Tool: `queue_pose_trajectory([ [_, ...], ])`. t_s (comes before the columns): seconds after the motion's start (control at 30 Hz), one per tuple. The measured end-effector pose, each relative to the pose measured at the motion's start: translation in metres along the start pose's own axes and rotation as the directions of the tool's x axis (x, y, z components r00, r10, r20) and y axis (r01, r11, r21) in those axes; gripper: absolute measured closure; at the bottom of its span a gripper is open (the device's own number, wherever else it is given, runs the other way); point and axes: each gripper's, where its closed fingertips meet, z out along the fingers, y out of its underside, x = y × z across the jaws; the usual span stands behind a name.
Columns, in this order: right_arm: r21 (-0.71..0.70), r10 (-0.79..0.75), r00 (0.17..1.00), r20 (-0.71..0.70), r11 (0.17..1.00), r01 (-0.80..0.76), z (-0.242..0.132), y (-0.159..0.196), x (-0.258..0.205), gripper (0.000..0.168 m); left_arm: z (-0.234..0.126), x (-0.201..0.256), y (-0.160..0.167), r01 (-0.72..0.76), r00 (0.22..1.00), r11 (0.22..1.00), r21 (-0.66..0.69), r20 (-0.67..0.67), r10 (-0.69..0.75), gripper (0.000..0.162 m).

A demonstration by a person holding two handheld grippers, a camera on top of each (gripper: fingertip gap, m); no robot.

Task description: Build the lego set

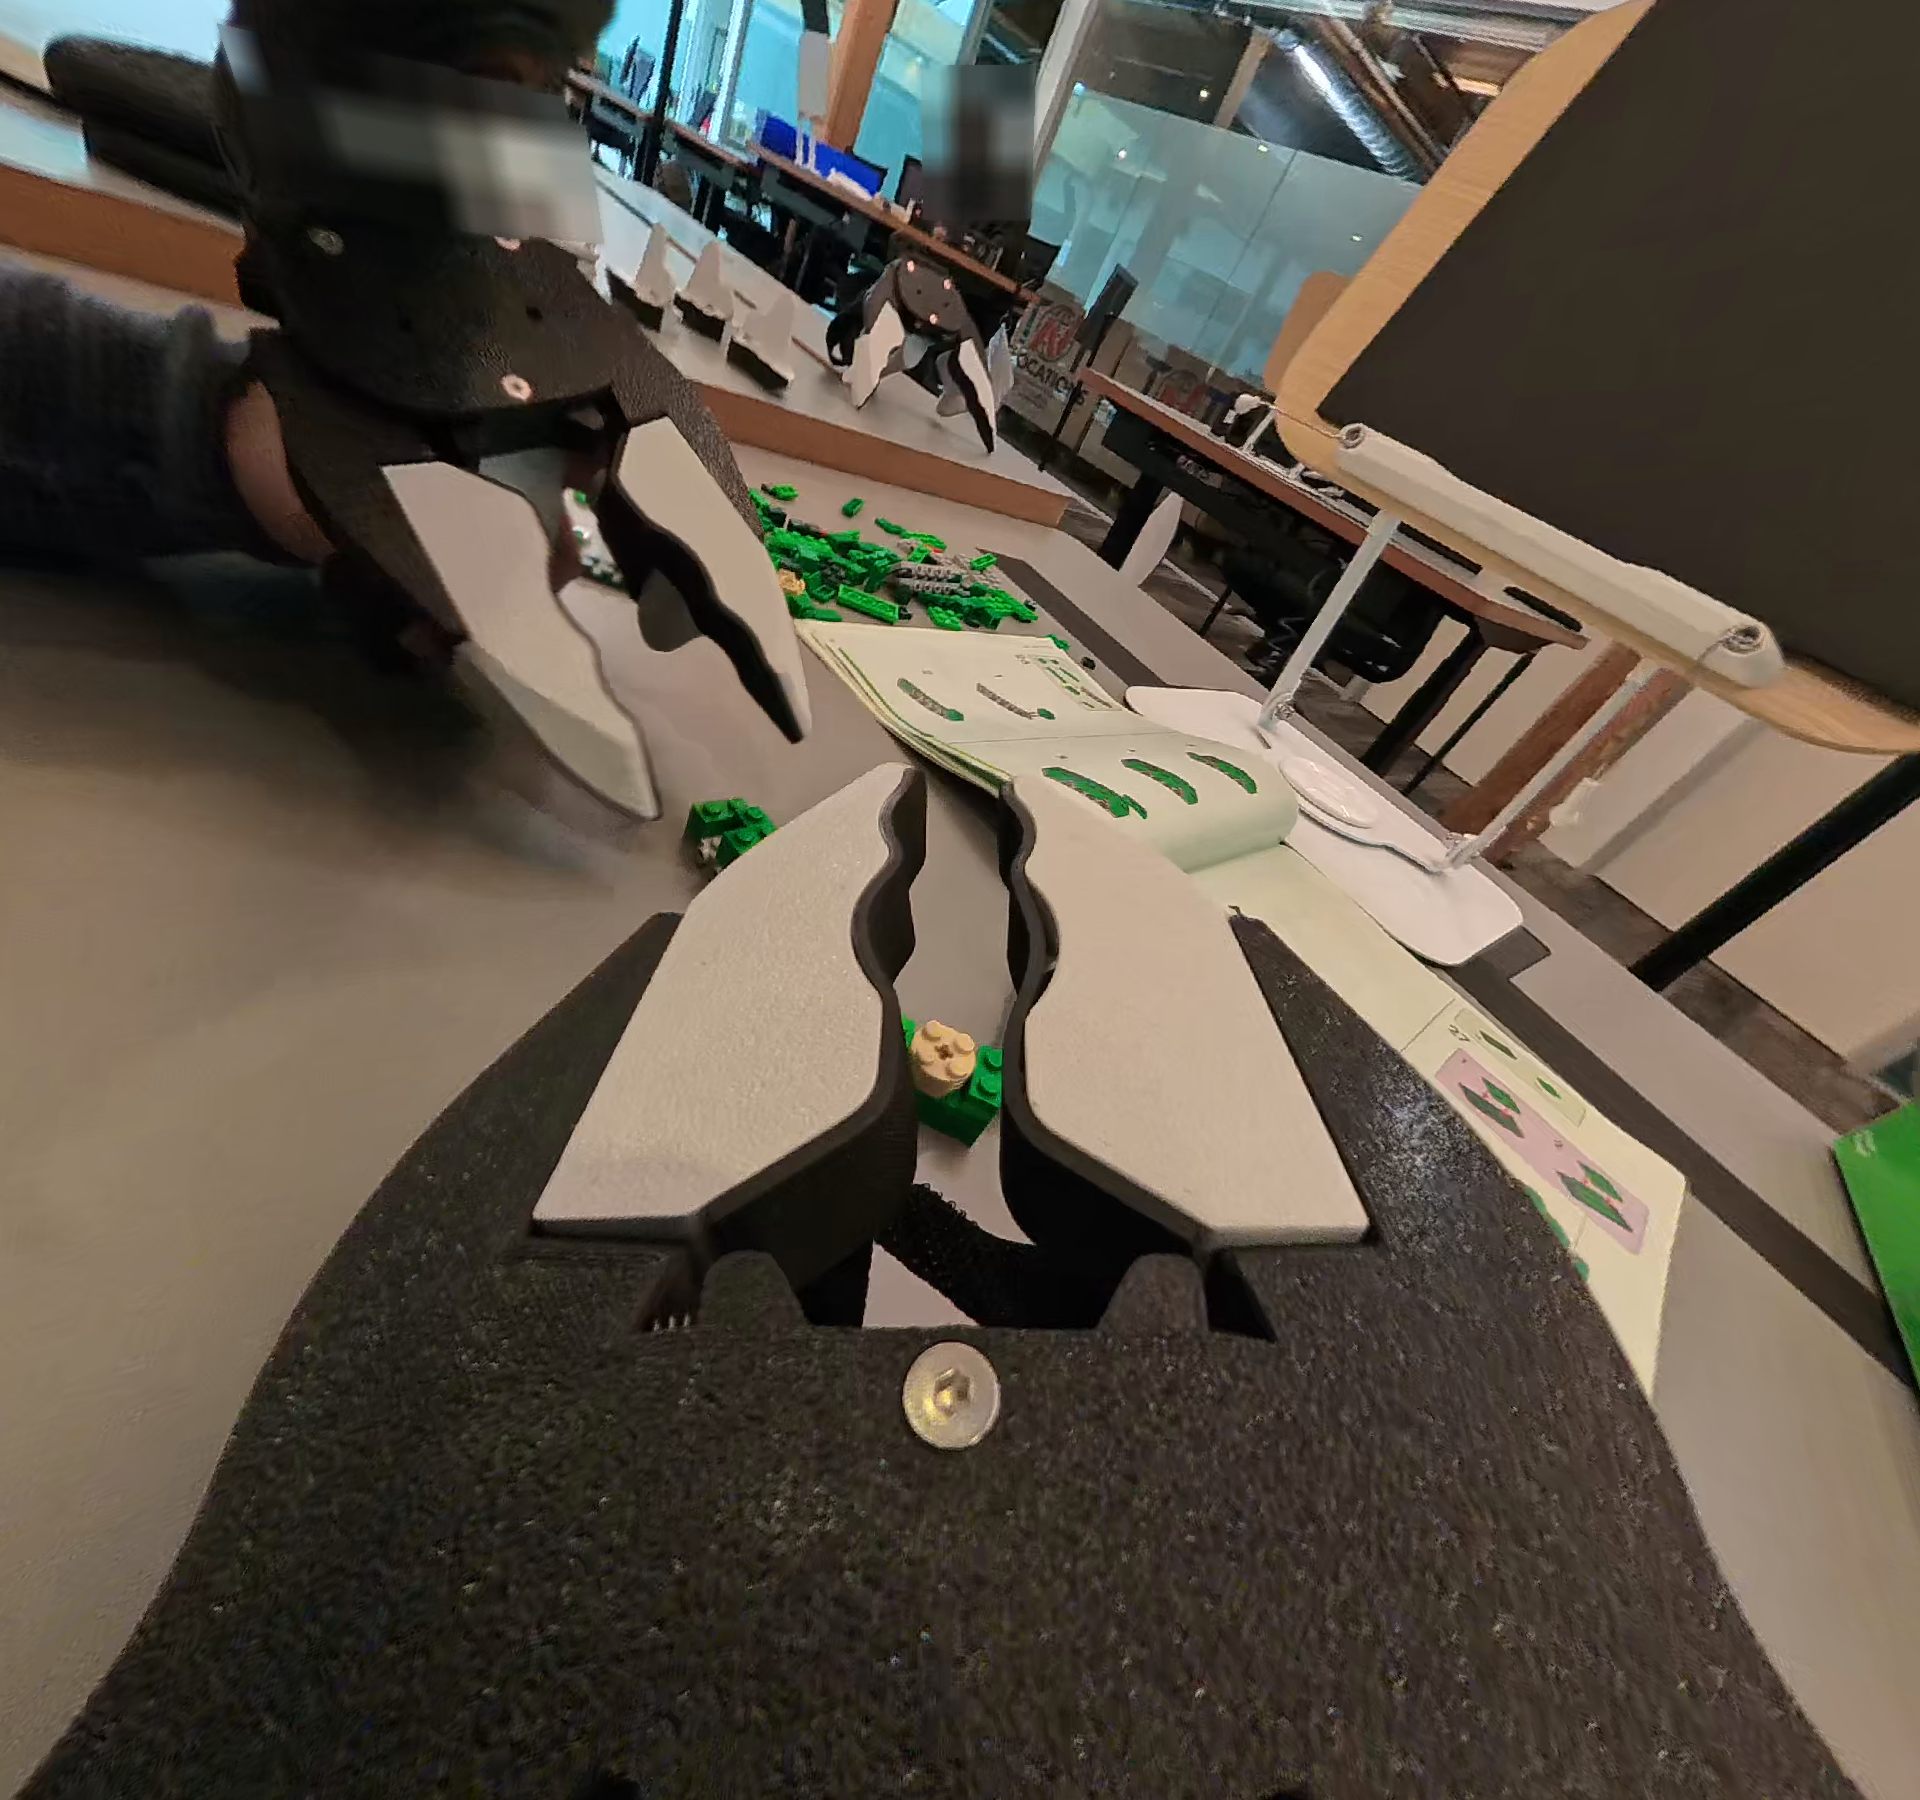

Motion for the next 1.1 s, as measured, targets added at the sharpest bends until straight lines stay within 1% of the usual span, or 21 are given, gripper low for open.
queue_pose_trajectory([
  [0.07, 0.006, 0.017, 1.0, -0.004, 1.0, -0.017, -0.001, -0.001, 0.002, 0.156, 0.001, -0.008, -0.003, 0.099, 0.992, 0.995, -0.003, 0.077, -0.098, 0.115],
  [0.13, 0.012, 0.03, 1.0, 0.0, 0.999, -0.03, -0.002, -0.001, 0.003, 0.155, 0.001, -0.006, -0.009, 0.155, 0.979, 0.988, 0.0, 0.137, -0.154, 0.114],
  [0.23, 0.021, 0.041, 0.999, 0.0, 0.999, -0.041, -0.005, -0.003, 0.005, 0.155, 0.0, -0.002, -0.009, 0.27, 0.934, 0.963, 0.0, 0.241, -0.262, 0.112],
  [0.27, 0.023, 0.039, 0.999, 0.001, 0.999, -0.039, -0.006, -0.003, 0.007, 0.155, 0.0, 0.0, -0.008, 0.308, 0.918, 0.951, -0.001, 0.262, -0.297, 0.108],
  [0.37, 0.018, 0.024, 1.0, 0.001, 1.0, -0.024, -0.009, 0.0, 0.011, 0.155, 0.003, 0.005, -0.008, 0.399, 0.874, 0.917, 0.013, 0.297, -0.384, 0.107],
  [0.57, 0.013, 0.03, 0.999, -0.012, 0.999, -0.03, -0.015, 0.005, 0.024, 0.156, 0.011, 0.0, 0.007, 0.433, 0.857, 0.898, -0.084, 0.347, -0.381, 0.107],
  [0.6, 0.011, 0.032, 0.999, -0.018, 0.999, -0.032, -0.015, 0.006, 0.026, 0.156, 0.009, -0.003, 0.01, 0.438, 0.85, 0.894, -0.098, 0.368, -0.377, 0.107],
  [0.67, 0.011, 0.044, 0.999, -0.024, 0.999, -0.044, -0.016, 0.007, 0.029, 0.156, -0.001, -0.016, 0.023, 0.461, 0.815, 0.878, -0.132, 0.454, -0.36, 0.108],
  [0.7, 0.012, 0.053, 0.998, -0.025, 0.999, -0.053, -0.016, 0.008, 0.03, 0.156, -0.006, -0.02, 0.026, 0.473, 0.8, 0.872, -0.128, 0.476, -0.364, 0.108],
  [0.73, 0.013, 0.062, 0.998, -0.026, 0.998, -0.062, -0.017, 0.008, 0.03, 0.156, -0.007, -0.019, 0.023, 0.495, 0.79, 0.864, -0.091, 0.461, -0.404, 0.107],
  [0.77, 0.013, 0.068, 0.997, -0.025, 0.998, -0.068, -0.017, 0.008, 0.031, 0.156, -0.006, -0.015, 0.015, 0.533, 0.775, 0.845, -0.03, 0.417, -0.474, 0.104],
  [0.8, 0.013, 0.071, 0.997, -0.025, 0.997, -0.071, -0.017, 0.008, 0.031, 0.156, -0.004, -0.01, 0.005, 0.574, 0.757, 0.818, 0.028, 0.364, -0.543, 0.098],
  [0.83, 0.013, 0.07, 0.997, -0.024, 0.997, -0.07, -0.016, 0.008, 0.03, 0.156, 0.0, -0.004, -0.001, 0.601, 0.744, 0.798, 0.05, 0.329, -0.582, 0.093],
  [0.87, 0.012, 0.069, 0.997, -0.023, 0.998, -0.069, -0.016, 0.008, 0.03, 0.156, 0.004, -0.001, 0.001, 0.608, 0.743, 0.793, 0.023, 0.335, -0.58, 0.087],
  [0.9, 0.012, 0.067, 0.998, -0.021, 0.998, -0.067, -0.016, 0.008, 0.029, 0.156, 0.009, 0.002, 0.007, 0.594, 0.757, 0.803, -0.037, 0.365, -0.543, 0.081],
  [0.97, 0.011, 0.065, 0.998, -0.015, 0.998, -0.064, -0.016, 0.008, 0.028, 0.156, 0.018, 0.003, 0.017, 0.524, 0.808, 0.839, -0.148, 0.398, -0.435, 0.075],
  [1.0, 0.01, 0.064, 0.998, -0.013, 0.998, -0.064, -0.016, 0.008, 0.028, 0.156, 0.022, 0.003, 0.015, 0.497, 0.828, 0.853, -0.159, 0.382, -0.411, 0.074],
  [1.1, 0.008, 0.064, 0.998, -0.008, 0.998, -0.064, -0.015, 0.008, 0.027, 0.156, 0.024, -0.005, 0.008, 0.475, 0.847, 0.87, -0.137, 0.34, -0.409, 0.079],
])
